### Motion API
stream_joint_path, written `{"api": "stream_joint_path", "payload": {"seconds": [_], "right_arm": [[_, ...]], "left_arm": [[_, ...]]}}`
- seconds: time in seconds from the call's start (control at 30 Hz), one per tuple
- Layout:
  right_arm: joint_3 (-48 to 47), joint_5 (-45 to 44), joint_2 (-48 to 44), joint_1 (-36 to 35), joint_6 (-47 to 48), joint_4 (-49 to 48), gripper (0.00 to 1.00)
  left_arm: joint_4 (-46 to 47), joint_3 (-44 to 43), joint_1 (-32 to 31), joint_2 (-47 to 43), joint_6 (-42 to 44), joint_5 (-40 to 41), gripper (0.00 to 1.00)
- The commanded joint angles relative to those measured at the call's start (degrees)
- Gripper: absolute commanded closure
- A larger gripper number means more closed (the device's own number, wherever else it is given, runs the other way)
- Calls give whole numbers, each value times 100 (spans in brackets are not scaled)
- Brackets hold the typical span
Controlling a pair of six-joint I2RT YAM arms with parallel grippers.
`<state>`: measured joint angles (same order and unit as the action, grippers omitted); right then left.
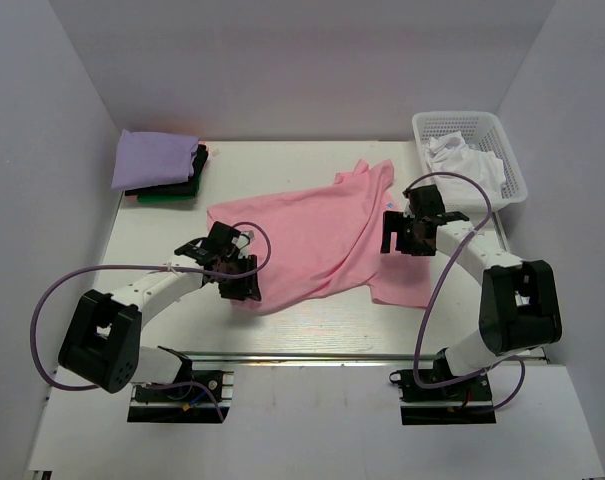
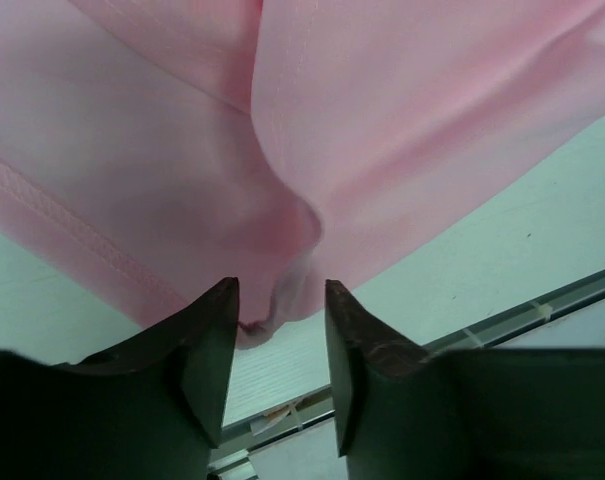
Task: Fold and stack the t-shirts
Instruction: Flatten out the tshirt
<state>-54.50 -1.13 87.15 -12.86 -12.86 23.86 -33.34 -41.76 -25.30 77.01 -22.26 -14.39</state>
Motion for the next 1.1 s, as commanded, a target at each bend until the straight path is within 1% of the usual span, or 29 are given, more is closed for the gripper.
{"api": "stream_joint_path", "payload": {"seconds": [0.0, 0.03, 0.2, 0.23, 0.3, 0.37, 0.43, 0.47, 0.5, 0.53, 0.57, 0.63, 0.73, 0.83, 0.97, 1.07], "right_arm": [[18, 16, -181, 3, 38, -92, 10], [27, 7, -181, 20, 30, -92, 10], [62, -28, -225, 12, 47, -57, 10], [62, -19, -234, 12, 30, -57, 10], [80, -46, -251, 3, 29, -57, 10], [71, -63, -260, 12, 38, -56, 10], [62, -107, -286, 12, 12, -30, 10], [71, -125, -287, 29, 12, -4, 10], [71, -142, -295, 12, -23, -21, 10], [80, -177, -296, 21, -41, 5, 10], [89, -195, -313, 21, -67, -4, 10], [89, -230, -322, 29, -111, 22, 10], [133, -265, -374, 21, -146, 49, 10], [150, -353, -445, 29, -208, 145, 10], [273, -564, -638, 135, -479, 593, 10], [536, -765, -858, 337, -778, 962, 10]], "left_arm": [[92, 27, -19, -222, 38, -64, 46], [-13, 80, -19, -222, 38, -64, 40], [-330, 132, -19, -222, 38, 130, 39], [-279, 202, -19, -222, 38, -62, 40], [-278, 273, -71, -222, 38, -195, 40], [-278, 273, -72, -222, 38, -414, 49], [-278, 326, -72, -222, 169, -669, 56], [-461, 326, -72, -222, 169, -670, 64], [-532, 326, -72, -222, 169, -670, 68], [-533, 274, -72, -222, 222, -670, 75], [-585, 273, -72, -222, 222, -670, 87], [-525, 273, -72, -222, 222, -670, 99], [-524, 273, -72, -222, 293, -670, 100], [-638, 63, -72, -309, 415, -609, 100], [-709, -270, -72, -512, 468, -556, 100], [-761, -429, -72, -634, 468, -503, 100]]}}
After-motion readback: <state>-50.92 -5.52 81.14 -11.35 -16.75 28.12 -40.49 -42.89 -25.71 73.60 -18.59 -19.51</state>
